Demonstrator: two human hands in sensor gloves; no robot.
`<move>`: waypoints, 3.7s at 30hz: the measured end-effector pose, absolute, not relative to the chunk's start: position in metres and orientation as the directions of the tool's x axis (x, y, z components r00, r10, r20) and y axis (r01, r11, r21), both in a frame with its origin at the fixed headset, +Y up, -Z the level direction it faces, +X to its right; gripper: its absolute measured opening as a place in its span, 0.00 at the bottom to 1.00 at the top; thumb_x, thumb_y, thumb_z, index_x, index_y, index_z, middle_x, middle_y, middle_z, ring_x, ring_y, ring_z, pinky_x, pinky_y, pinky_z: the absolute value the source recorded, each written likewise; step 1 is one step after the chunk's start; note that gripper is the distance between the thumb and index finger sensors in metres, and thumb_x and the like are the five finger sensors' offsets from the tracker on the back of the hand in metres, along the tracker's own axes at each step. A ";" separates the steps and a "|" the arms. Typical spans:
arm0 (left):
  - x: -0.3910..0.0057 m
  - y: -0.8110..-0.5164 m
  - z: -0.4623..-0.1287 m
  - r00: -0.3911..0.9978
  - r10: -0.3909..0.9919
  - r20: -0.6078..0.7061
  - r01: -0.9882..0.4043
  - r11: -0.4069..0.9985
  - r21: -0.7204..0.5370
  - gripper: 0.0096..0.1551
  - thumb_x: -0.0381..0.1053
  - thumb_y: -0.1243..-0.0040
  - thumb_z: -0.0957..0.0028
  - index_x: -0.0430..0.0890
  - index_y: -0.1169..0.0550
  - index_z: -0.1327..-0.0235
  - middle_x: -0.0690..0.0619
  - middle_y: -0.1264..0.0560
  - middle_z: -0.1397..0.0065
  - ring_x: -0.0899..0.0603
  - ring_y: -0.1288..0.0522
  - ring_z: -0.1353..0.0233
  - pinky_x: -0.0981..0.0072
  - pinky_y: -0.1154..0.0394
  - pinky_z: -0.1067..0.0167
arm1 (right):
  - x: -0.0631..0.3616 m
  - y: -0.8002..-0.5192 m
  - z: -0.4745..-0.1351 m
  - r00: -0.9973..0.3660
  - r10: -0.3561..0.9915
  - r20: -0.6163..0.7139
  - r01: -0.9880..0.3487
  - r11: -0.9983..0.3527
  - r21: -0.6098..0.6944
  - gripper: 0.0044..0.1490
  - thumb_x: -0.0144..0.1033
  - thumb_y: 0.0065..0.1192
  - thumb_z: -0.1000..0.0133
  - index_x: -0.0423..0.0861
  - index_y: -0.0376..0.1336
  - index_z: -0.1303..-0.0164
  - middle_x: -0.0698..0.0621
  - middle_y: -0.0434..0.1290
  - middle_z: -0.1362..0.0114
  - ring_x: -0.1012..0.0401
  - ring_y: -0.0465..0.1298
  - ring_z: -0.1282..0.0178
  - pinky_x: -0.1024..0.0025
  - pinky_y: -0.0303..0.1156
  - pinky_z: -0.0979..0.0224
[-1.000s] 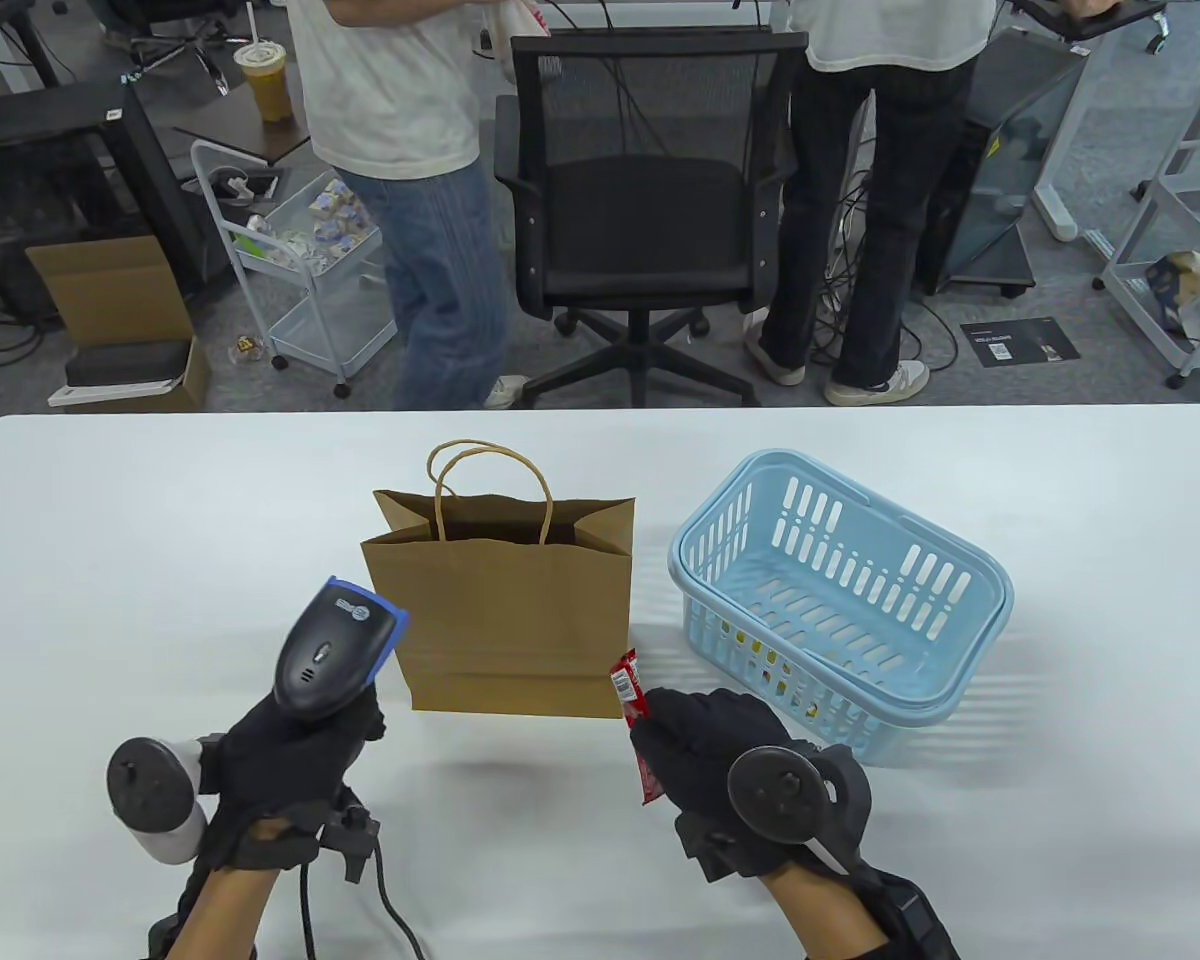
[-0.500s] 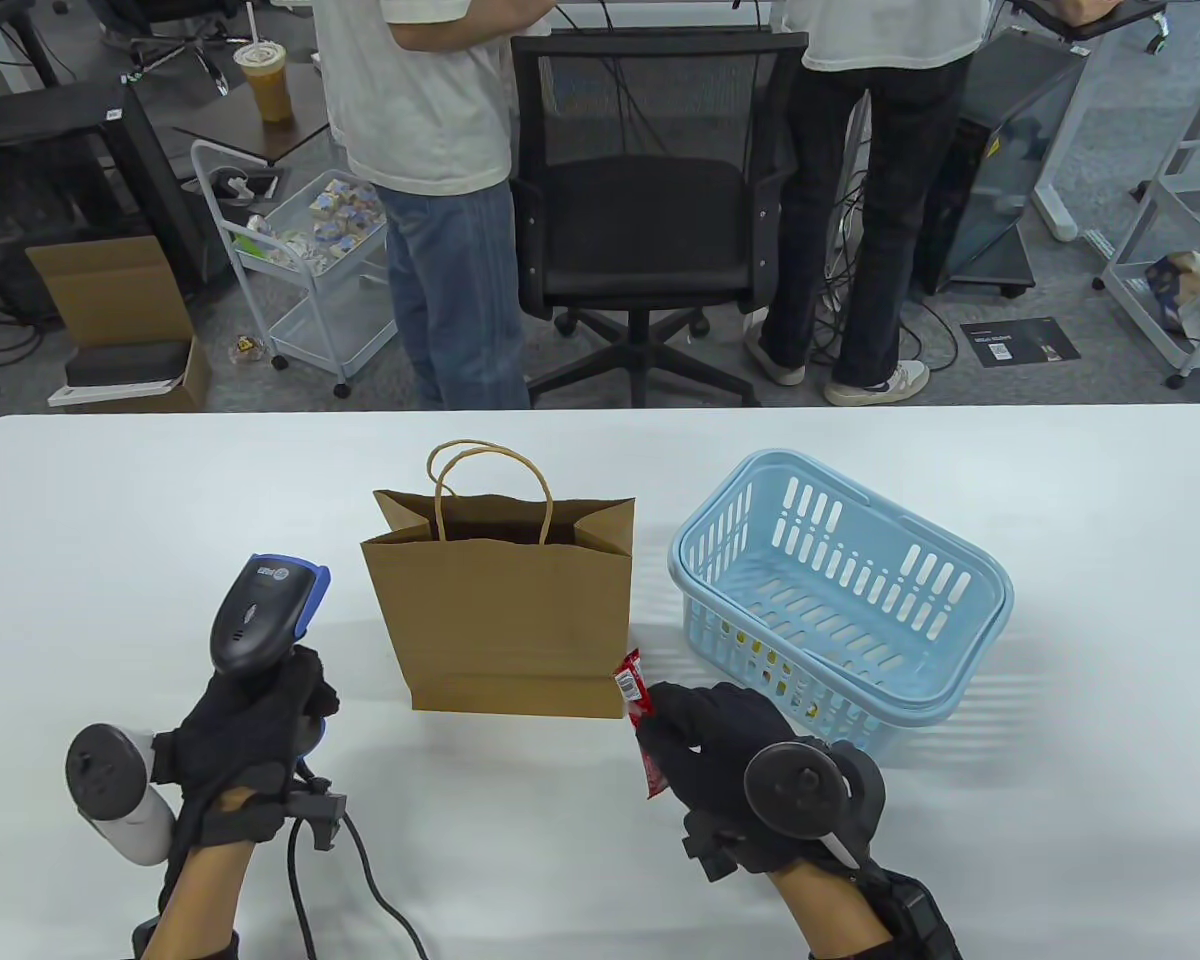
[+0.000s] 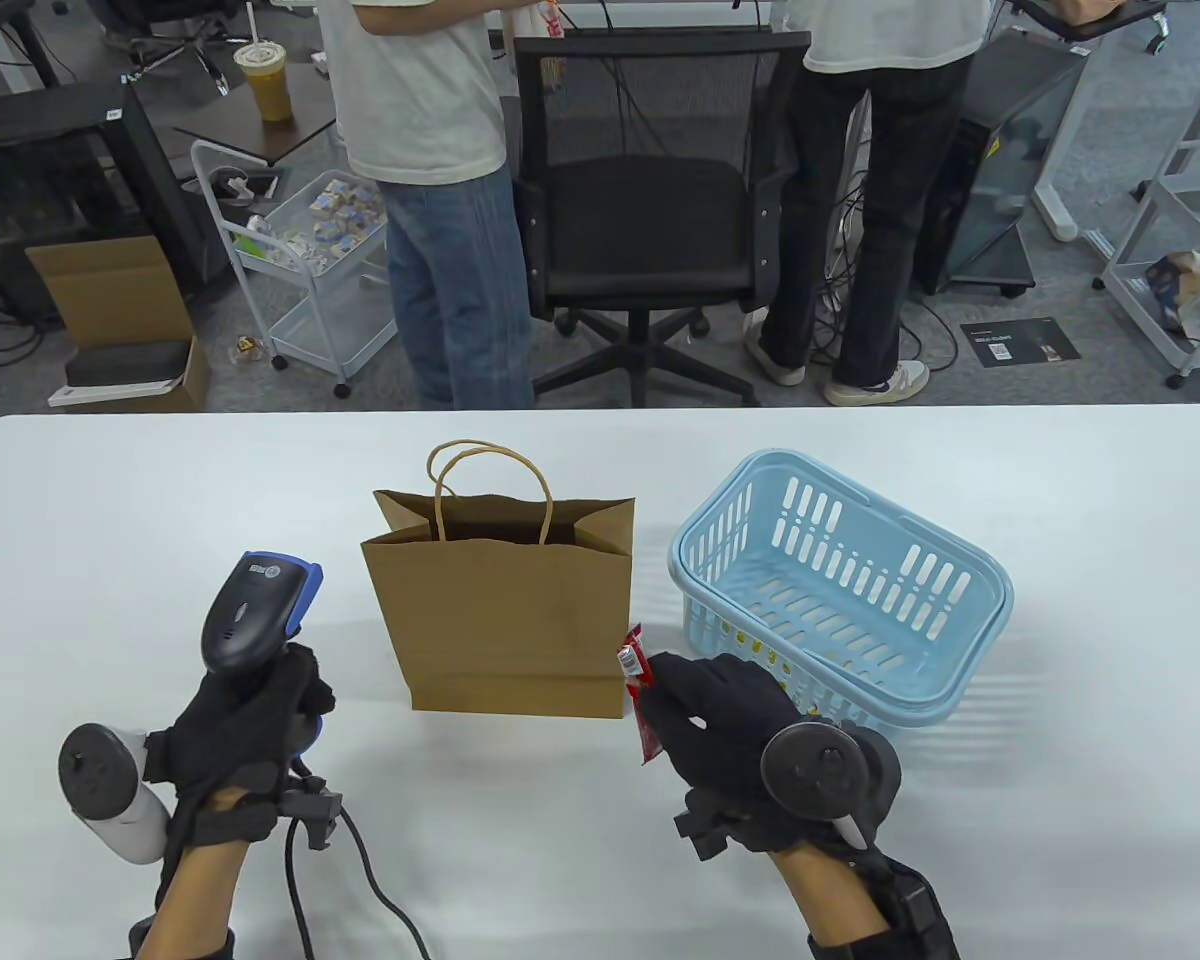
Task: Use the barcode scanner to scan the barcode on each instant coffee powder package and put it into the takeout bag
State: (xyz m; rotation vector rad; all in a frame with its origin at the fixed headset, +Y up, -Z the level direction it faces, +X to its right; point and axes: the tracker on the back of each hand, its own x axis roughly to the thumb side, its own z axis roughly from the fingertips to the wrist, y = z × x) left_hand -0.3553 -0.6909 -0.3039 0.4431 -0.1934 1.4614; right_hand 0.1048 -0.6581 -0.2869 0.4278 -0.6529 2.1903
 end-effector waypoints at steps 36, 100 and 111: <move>-0.354 -0.688 -0.304 0.092 0.919 0.382 -0.986 0.030 0.165 0.39 0.66 0.29 0.47 0.47 0.28 0.29 0.52 0.19 0.44 0.43 0.12 0.56 0.46 0.21 0.45 | 0.070 -0.535 -0.344 -0.617 0.635 0.465 -0.781 -0.422 -0.461 0.25 0.48 0.79 0.50 0.62 0.73 0.42 0.55 0.87 0.42 0.60 0.86 0.44 0.60 0.78 0.39; -0.343 -0.682 -0.300 0.167 0.882 0.442 -0.982 0.109 0.154 0.39 0.66 0.29 0.47 0.47 0.28 0.29 0.53 0.19 0.44 0.43 0.12 0.56 0.46 0.21 0.45 | 0.054 -0.631 -0.276 -0.815 0.099 0.570 -0.465 -0.698 -0.544 0.36 0.61 0.65 0.45 0.63 0.63 0.26 0.48 0.69 0.18 0.51 0.69 0.19 0.49 0.68 0.22; -0.306 -0.672 -0.287 0.299 0.766 0.568 -0.949 0.302 0.092 0.39 0.66 0.30 0.47 0.47 0.28 0.30 0.53 0.18 0.45 0.43 0.12 0.57 0.46 0.21 0.46 | 0.048 -0.696 -0.264 -0.764 0.116 0.634 -0.418 -0.838 -0.350 0.37 0.62 0.65 0.46 0.65 0.63 0.25 0.48 0.67 0.16 0.50 0.68 0.18 0.48 0.67 0.20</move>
